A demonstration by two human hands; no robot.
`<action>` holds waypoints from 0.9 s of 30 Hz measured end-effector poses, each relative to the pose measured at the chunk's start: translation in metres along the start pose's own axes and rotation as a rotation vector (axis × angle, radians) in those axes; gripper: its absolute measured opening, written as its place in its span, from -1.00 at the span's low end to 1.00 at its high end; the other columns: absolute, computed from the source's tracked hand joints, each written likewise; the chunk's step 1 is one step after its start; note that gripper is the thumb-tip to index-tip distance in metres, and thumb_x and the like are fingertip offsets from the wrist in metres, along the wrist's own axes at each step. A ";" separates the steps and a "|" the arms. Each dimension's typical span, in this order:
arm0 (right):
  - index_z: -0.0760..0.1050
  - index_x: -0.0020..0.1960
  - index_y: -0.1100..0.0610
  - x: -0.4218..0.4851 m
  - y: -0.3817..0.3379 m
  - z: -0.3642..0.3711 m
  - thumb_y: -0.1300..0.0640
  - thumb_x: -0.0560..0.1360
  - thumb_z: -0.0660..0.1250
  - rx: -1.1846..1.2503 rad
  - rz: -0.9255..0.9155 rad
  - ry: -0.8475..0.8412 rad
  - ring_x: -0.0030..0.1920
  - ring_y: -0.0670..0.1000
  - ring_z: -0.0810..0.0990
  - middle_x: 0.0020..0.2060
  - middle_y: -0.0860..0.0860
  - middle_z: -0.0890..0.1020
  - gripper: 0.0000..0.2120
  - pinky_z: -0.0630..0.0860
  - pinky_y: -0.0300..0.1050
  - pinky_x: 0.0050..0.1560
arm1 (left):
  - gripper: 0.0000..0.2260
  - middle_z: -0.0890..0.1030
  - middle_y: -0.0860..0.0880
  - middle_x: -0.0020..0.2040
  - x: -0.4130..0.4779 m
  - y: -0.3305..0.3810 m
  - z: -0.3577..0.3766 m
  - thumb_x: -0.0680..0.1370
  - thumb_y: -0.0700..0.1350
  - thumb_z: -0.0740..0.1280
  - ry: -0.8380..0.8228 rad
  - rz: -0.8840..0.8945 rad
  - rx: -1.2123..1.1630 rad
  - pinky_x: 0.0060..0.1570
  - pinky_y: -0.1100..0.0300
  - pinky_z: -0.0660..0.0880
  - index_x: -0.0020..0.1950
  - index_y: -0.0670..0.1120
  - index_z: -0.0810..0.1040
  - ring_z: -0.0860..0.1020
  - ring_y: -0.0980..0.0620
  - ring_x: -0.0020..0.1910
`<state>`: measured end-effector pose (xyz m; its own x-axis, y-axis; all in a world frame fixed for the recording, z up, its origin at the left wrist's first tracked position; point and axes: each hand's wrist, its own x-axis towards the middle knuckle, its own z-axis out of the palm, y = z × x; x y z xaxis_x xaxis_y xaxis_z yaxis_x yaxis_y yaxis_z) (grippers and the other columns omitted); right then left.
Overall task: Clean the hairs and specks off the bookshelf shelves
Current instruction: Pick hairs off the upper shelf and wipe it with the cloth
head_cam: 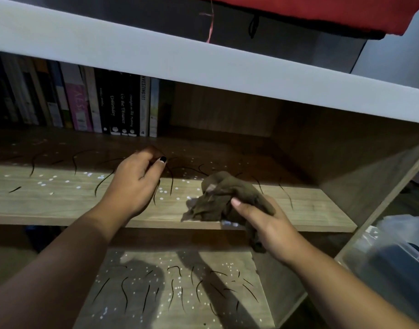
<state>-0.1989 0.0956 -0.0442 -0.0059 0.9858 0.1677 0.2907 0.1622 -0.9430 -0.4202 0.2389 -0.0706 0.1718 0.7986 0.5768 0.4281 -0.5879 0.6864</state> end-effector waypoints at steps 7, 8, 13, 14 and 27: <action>0.55 0.11 -0.03 -0.021 -0.024 0.001 0.06 0.48 0.25 0.150 0.050 -0.036 0.03 -0.13 0.65 -0.01 -0.13 0.69 -0.77 0.58 -0.25 0.01 | -0.89 0.59 0.03 -0.08 0.000 -0.002 0.001 0.64 -0.07 0.24 -0.033 0.014 0.028 -0.09 0.11 0.41 0.04 0.01 0.56 0.53 0.08 -0.04; 0.55 0.09 0.00 -0.018 -0.026 -0.003 0.09 0.47 0.26 0.205 0.073 -0.005 -0.05 -0.13 0.68 -0.08 -0.11 0.71 -0.79 0.58 -0.30 -0.12 | -0.88 0.59 0.03 -0.07 0.000 -0.002 0.001 0.64 -0.06 0.23 -0.032 0.005 0.017 -0.08 0.11 0.41 0.05 0.01 0.57 0.53 0.09 -0.03; 0.50 0.25 0.14 0.028 -0.020 -0.044 0.06 0.52 0.32 0.416 0.201 0.316 -0.13 0.15 0.71 -0.08 0.15 0.71 -0.67 0.62 0.02 -0.29 | -0.86 0.59 0.05 -0.05 -0.001 0.001 0.002 0.64 -0.05 0.23 -0.020 -0.025 -0.027 -0.06 0.13 0.43 0.05 0.01 0.58 0.53 0.12 -0.03; 0.48 0.27 0.15 0.041 -0.017 -0.054 0.06 0.53 0.31 0.444 0.199 0.383 -0.09 0.19 0.70 -0.03 0.19 0.69 -0.66 0.62 0.07 -0.25 | -0.86 0.59 0.05 -0.05 -0.001 0.001 0.002 0.64 -0.04 0.23 -0.019 -0.032 -0.041 -0.06 0.13 0.44 0.04 0.01 0.58 0.53 0.11 -0.03; 0.43 0.34 0.21 0.172 0.045 -0.109 0.00 0.62 0.19 -0.019 0.198 0.626 -0.04 0.01 0.55 -0.06 0.03 0.58 -0.61 0.46 -0.10 0.07 | -0.88 0.61 0.06 -0.17 0.004 -0.003 0.002 0.60 -0.03 0.26 -0.011 0.035 -0.042 -0.09 0.16 0.46 -0.07 0.04 0.58 0.56 0.15 -0.13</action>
<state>-0.0824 0.2681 -0.0261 0.6058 0.7845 0.1322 0.2456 -0.0264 -0.9690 -0.4192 0.2436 -0.0710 0.1958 0.7785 0.5963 0.3842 -0.6204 0.6838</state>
